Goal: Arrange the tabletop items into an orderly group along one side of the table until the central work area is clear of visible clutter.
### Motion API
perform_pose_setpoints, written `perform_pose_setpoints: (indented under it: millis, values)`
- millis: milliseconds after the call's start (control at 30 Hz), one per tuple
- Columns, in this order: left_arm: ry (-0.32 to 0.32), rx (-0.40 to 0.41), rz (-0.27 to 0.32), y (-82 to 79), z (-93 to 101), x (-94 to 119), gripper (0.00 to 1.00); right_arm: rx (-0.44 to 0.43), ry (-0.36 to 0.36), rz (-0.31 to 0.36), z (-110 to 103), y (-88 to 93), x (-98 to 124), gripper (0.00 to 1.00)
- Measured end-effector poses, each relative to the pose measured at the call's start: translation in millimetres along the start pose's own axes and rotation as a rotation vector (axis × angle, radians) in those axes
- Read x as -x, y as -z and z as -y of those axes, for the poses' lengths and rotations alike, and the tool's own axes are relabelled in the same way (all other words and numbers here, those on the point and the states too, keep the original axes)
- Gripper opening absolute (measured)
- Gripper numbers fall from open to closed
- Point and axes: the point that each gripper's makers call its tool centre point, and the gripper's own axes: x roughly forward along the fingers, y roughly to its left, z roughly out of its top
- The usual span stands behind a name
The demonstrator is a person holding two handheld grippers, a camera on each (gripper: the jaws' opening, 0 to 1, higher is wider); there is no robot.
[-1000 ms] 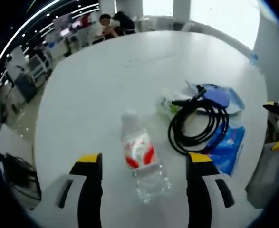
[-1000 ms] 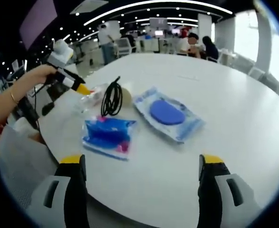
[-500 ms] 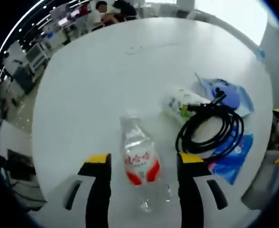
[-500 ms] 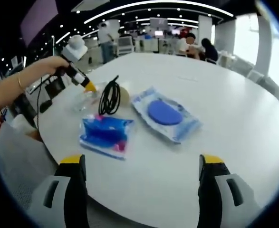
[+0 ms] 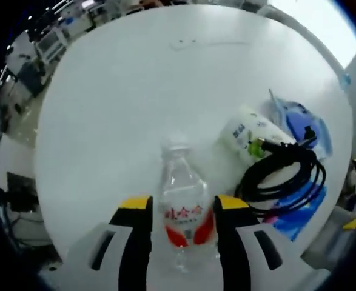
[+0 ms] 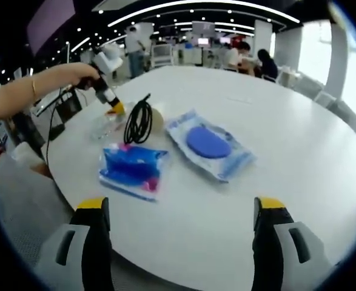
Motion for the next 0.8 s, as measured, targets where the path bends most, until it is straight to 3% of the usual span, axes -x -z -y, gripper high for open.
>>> perform_pose_setpoints:
  millis: [67, 133, 333, 633, 800]
  values:
    - [-0.006, 0.028, -0.025, 2.3, 1.3, -2.8, 0.37, -0.002, 0.002, -0.001, 0.8, 0.1, 0.2, 0.97]
    - [-0.006, 0.007, -0.041, 3.3, 3.2, -6.7, 0.37, -0.005, 0.005, -0.005, 1.9, 1.2, 0.2, 0.97]
    - [-0.007, 0.041, -0.058, 2.6, 0.0, -12.0, 0.38, -0.004, 0.014, -0.015, 3.5, 3.2, 0.4, 0.97]
    - [0.024, 0.097, -0.012, 5.5, -2.9, -8.5, 0.36, 0.007, 0.018, -0.032, 3.8, 6.8, 0.2, 0.97]
    - [0.034, 0.073, 0.036, 7.7, -0.4, 1.8, 0.35, 0.003, 0.036, -0.038, 7.1, 8.3, 1.1, 0.97]
